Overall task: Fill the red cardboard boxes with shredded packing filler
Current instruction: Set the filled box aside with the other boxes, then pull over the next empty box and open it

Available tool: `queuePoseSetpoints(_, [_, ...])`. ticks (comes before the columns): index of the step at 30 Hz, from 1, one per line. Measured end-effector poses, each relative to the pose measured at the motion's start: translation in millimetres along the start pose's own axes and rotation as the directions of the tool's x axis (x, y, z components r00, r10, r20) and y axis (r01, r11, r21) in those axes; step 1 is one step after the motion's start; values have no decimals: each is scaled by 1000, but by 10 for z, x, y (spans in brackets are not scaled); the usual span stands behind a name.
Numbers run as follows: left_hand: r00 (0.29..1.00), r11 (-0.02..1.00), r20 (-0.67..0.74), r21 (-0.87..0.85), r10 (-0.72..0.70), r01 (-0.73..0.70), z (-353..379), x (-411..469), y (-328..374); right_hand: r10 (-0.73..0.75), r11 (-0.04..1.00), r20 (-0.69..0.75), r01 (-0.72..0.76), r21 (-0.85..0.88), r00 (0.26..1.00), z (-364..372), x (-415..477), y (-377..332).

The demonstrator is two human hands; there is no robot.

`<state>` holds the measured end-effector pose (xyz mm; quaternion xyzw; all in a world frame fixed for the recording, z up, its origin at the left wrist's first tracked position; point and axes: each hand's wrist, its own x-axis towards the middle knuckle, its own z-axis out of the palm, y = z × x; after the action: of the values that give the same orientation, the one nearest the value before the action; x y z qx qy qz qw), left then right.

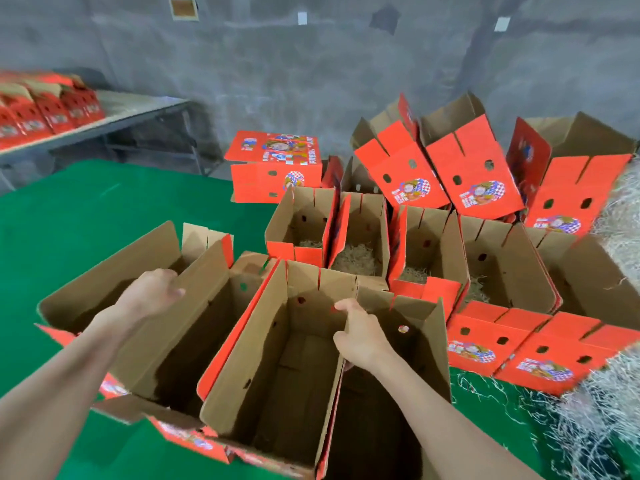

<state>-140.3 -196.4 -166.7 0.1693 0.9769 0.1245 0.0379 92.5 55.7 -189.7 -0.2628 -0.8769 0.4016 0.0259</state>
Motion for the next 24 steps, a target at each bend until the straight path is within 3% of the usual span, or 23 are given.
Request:
queuePoseSetpoints(4, [994,999,110,-32,-6,10,-58,112,-73,-119,992,21,118,43,993,215,167,-251])
queuePoseSetpoints(10, [979,963,-17,-173,205,-205,296,-100,534,-155,988,51,155,5,987,302,294,-267])
queuePoseSetpoints(15, [961,956,-16,-96,277,-277,487,-118,920,-146,988,18,147,-45,989,223,208,-247])
queuePoseSetpoints(17, [941,942,-86,-54,327,-332,555,-152,1035,-147,982,-196,120,-144,969,41,139,-145])
queuePoseSetpoints(19, [886,880,-133,-117,445,-460,643,-240,1197,-153,933,-428,-12,-360,891,-220,73,56])
queuePoseSetpoints(21, [794,771,-100,-193,600,-607,711,-351,1418,68,880,-425,-256,-401,902,-432,-3,265])
queuePoseSetpoints(23, [688,678,5,-175,725,-713,763,-428,1638,363,875,-200,-407,-262,910,-514,-105,370])
queuePoseSetpoints(24, [645,647,63,-126,761,-752,779,-436,1727,425,885,-75,-431,-173,902,-510,-168,394])
